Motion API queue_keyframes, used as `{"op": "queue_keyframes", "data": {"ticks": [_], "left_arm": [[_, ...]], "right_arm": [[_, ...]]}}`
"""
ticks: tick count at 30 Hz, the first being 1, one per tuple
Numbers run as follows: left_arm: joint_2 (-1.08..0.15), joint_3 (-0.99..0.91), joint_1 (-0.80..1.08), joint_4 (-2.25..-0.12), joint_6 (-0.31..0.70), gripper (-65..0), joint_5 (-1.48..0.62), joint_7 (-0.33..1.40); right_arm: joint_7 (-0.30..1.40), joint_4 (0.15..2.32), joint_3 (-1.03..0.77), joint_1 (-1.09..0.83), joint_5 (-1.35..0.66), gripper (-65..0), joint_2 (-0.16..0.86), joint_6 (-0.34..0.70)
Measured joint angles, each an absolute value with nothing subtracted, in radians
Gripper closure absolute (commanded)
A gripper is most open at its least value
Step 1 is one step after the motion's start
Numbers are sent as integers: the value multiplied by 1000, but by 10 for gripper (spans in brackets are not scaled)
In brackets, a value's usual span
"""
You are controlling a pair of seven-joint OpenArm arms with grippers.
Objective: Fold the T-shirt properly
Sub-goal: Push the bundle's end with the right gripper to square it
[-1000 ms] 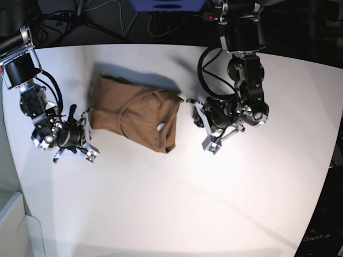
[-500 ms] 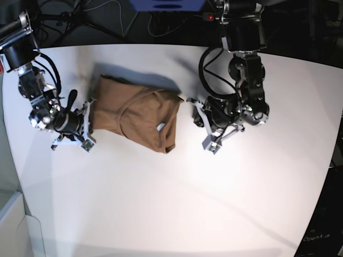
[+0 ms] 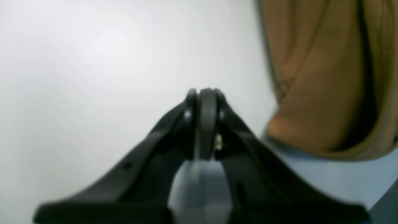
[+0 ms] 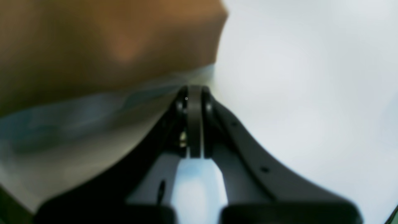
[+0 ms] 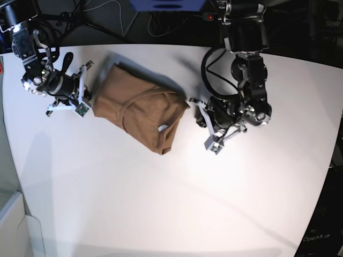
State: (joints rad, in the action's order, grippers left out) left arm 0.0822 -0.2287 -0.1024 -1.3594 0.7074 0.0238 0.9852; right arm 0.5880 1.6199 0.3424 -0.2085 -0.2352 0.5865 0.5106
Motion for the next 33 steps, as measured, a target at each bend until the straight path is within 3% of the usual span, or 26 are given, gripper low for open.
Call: {"op": "queue_keyframes", "data": {"ticks": [5, 19, 26, 33], "left_arm": [[65, -232, -103, -1364, 707, -25, 22, 988], [8, -235, -100, -1371, 708, -25, 6, 998], [2, -235, -100, -1371, 707, -25, 7, 999], [0, -236, -64, -1401, 705, -25, 6, 978]], "right_arm": [[607, 1704, 345, -288, -218, -1, 574, 505], [751, 1873, 429, -343, -213, -1, 375, 533], [829, 1872, 533, -292, 14, -1, 200, 533], [847, 1868, 618, -245, 91, -1, 159, 538]]}}
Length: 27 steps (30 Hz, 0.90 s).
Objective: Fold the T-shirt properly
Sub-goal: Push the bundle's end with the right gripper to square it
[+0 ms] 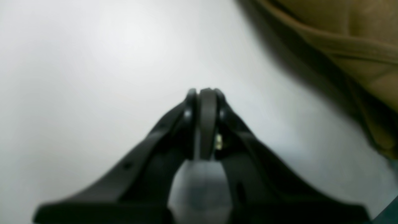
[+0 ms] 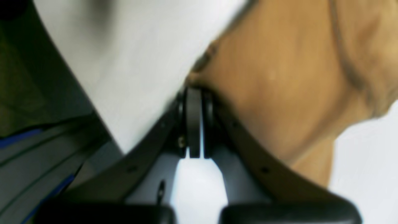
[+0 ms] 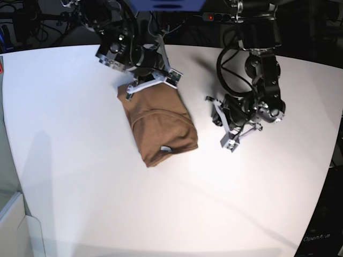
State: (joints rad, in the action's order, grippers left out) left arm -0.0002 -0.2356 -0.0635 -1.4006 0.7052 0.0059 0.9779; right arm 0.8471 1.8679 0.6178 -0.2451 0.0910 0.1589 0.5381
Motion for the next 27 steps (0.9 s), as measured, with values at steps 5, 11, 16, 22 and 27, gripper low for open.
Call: {"op": "queue_keyframes", "data": {"ticks": [5, 11, 16, 22, 27], "left_arm": [[-3, -236, -6, -1472, 703, -25, 14, 981], [-21, -236, 49, -1523, 703, -25, 13, 979], [-17, -277, 66, -1534, 707, -25, -1, 979], [-17, -296, 70, -1568, 707, -25, 27, 1010], [-2, -296, 69, -1584, 702, -25, 52, 1032]], "right_arm": [[850, 1866, 621, -194, 91, -1, 157, 539], [849, 1846, 622, -127, 89, -1, 156, 539], [850, 1776, 622, -98, 92, -1, 100, 538], [846, 1814, 626, -125, 91, -1, 100, 538], [851, 1855, 601, -163, 97, -1, 181, 539]]}}
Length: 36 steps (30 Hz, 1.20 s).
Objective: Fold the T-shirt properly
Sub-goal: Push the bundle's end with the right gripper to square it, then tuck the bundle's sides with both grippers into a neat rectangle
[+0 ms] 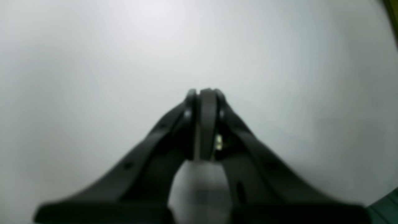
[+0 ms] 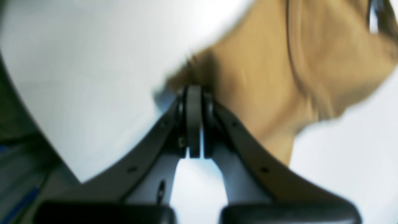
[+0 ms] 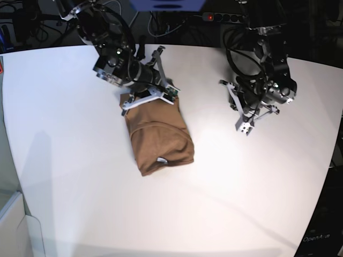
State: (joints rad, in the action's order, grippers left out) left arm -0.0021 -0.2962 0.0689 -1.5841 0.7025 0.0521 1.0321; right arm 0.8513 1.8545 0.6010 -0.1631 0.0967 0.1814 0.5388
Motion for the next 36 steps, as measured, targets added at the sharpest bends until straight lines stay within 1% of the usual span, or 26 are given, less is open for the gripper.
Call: {"op": "queue_keyframes", "data": {"ticks": [4, 9, 14, 20, 24, 27, 31, 34, 36], "left_arm": [[33, -291, 31, -1578, 699, -25, 70, 1068], [62, -277, -22, -1575, 699, -25, 79, 1137], [84, -221, -64, -1568, 700, -25, 75, 1124], [128, -219, -154, -1553, 696, -25, 88, 1119], [131, -219, -180, -1423, 700, -25, 86, 1113], [124, -222, -181, -1348, 699, -25, 96, 1021], [125, -221, -190, -1274, 699, -25, 81, 950], [125, -221, -205, -1241, 700, -25, 78, 912], [125, -221, -229, -1199, 700, -25, 78, 886]], "right_arm": [[834, 1858, 539, -200, 95, -1, 210, 538], [835, 1858, 477, -233, 96, -1, 273, 538], [837, 1872, 393, -266, 93, -1, 281, 546], [813, 1872, 359, -230, 95, -1, 358, 546], [812, 1866, 359, -186, 95, -1, 384, 547], [810, 1866, 359, -154, 93, -1, 388, 547], [804, 1835, 362, -118, 83, -1, 385, 546], [810, 1779, 362, -108, 91, -1, 355, 546], [780, 1767, 365, -113, 83, -1, 343, 567]]}}
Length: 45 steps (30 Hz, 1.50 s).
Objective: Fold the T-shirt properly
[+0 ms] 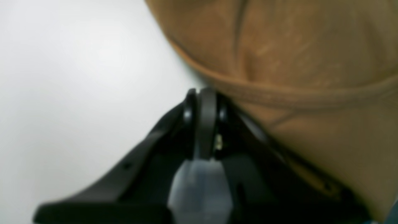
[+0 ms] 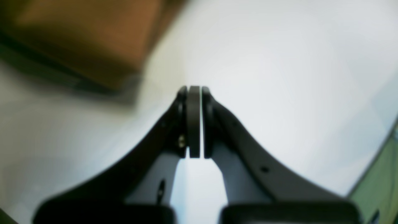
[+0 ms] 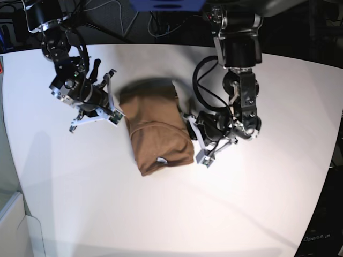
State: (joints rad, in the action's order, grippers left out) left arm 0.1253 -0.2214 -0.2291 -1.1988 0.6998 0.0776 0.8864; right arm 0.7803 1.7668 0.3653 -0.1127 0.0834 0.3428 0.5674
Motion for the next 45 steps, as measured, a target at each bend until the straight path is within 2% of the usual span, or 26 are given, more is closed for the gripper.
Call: {"op": "queue_keyframes", "data": {"ticks": [5, 14, 20, 23, 29, 33, 40, 45], "left_arm": [[126, -224, -303, -1077, 700, -25, 72, 840], [125, -224, -345, -1045, 694, -25, 93, 813], [122, -224, -344, -1044, 695, -25, 92, 804], [104, -222, -337, -1062, 696, -25, 85, 811], [74, -285, -254, -1228, 696, -25, 86, 856], [4, -296, -198, -1405, 703, -25, 69, 954], [-149, -316, 59, -1696, 704, -25, 80, 1077], [-168, -395, 248, -1868, 701, -25, 79, 1069]], "right_arm": [[773, 1767, 361, -122, 88, -1, 284, 602], [772, 1768, 361, -183, 95, -1, 173, 602], [774, 1768, 360, -199, 95, -1, 172, 603], [769, 1768, 360, -185, 91, -1, 211, 602], [773, 1769, 343, -161, 95, -1, 282, 603], [770, 1775, 229, -168, 96, -1, 286, 603], [768, 1911, 14, -372, 94, -1, 295, 607], [674, 1957, -120, -502, 98, -1, 265, 598]]}}
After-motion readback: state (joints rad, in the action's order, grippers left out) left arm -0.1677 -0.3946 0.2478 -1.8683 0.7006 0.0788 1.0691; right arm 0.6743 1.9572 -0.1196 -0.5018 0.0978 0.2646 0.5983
